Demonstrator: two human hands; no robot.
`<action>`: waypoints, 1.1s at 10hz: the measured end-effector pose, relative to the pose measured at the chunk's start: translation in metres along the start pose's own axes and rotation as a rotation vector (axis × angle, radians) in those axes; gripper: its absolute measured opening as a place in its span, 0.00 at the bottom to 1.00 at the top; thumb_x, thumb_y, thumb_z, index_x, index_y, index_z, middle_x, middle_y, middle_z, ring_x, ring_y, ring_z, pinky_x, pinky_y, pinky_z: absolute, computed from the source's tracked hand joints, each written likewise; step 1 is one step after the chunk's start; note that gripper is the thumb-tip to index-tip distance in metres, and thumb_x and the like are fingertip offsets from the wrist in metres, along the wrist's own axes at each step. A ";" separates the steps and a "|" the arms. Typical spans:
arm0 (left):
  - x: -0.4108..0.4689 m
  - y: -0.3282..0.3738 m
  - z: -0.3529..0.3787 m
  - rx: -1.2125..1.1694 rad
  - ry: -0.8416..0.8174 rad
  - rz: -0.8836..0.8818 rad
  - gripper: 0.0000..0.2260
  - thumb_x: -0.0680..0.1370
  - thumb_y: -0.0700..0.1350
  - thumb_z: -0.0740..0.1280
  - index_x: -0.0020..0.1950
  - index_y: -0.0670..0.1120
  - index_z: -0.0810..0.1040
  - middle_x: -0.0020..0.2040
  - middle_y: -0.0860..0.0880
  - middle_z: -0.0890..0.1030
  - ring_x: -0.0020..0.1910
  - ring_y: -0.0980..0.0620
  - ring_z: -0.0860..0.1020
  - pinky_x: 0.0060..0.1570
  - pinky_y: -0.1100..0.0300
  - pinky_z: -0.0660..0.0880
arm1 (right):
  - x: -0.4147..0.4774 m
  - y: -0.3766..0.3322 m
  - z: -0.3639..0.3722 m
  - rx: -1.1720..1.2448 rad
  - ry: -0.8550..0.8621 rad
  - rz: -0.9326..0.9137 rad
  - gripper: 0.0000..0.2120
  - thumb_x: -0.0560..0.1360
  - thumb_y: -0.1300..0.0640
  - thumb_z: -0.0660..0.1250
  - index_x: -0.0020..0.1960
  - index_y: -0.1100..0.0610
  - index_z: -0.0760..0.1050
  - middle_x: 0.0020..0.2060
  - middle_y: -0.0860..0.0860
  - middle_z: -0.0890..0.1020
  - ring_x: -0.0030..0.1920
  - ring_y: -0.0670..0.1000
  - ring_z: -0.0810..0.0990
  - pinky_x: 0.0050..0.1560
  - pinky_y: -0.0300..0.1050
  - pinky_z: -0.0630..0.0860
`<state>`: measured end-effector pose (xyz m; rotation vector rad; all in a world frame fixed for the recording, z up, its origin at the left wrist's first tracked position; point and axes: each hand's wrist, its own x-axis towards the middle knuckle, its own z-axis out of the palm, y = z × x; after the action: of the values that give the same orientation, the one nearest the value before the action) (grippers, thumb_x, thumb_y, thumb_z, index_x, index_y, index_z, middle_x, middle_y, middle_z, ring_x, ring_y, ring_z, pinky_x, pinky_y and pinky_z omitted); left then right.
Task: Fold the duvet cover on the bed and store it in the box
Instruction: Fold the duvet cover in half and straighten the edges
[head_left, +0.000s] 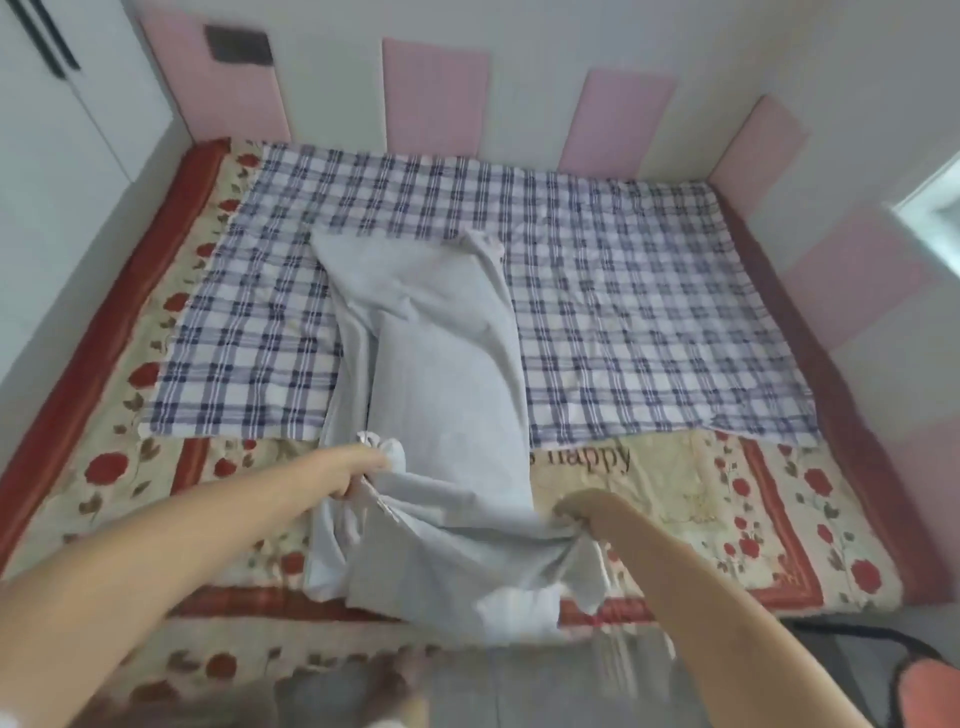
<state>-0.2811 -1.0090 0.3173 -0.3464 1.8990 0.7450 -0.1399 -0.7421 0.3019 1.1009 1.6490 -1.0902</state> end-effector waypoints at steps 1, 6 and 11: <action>-0.028 0.157 -0.110 -0.285 0.323 0.396 0.16 0.72 0.36 0.64 0.59 0.35 0.73 0.40 0.42 0.76 0.27 0.53 0.73 0.24 0.64 0.67 | -0.016 -0.163 -0.140 0.418 0.030 -0.556 0.08 0.71 0.62 0.65 0.48 0.65 0.75 0.32 0.54 0.81 0.30 0.48 0.80 0.31 0.38 0.77; -0.425 0.408 -0.336 -0.710 0.870 1.726 0.11 0.74 0.36 0.66 0.56 0.44 0.75 0.49 0.48 0.78 0.49 0.50 0.76 0.48 0.60 0.73 | -0.530 -0.427 -0.313 0.952 0.597 -2.030 0.14 0.74 0.68 0.59 0.45 0.49 0.73 0.37 0.48 0.77 0.37 0.48 0.76 0.40 0.42 0.76; -0.223 0.221 -0.185 -0.665 0.546 1.181 0.16 0.72 0.34 0.66 0.58 0.47 0.72 0.49 0.49 0.77 0.49 0.50 0.75 0.46 0.61 0.70 | -0.285 -0.227 -0.168 1.168 0.511 -1.384 0.10 0.76 0.66 0.60 0.47 0.51 0.69 0.40 0.50 0.76 0.37 0.48 0.76 0.40 0.44 0.75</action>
<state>-0.4362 -0.9768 0.6457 0.2753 2.2330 2.2693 -0.3144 -0.6952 0.6596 0.7431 2.2122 -3.1353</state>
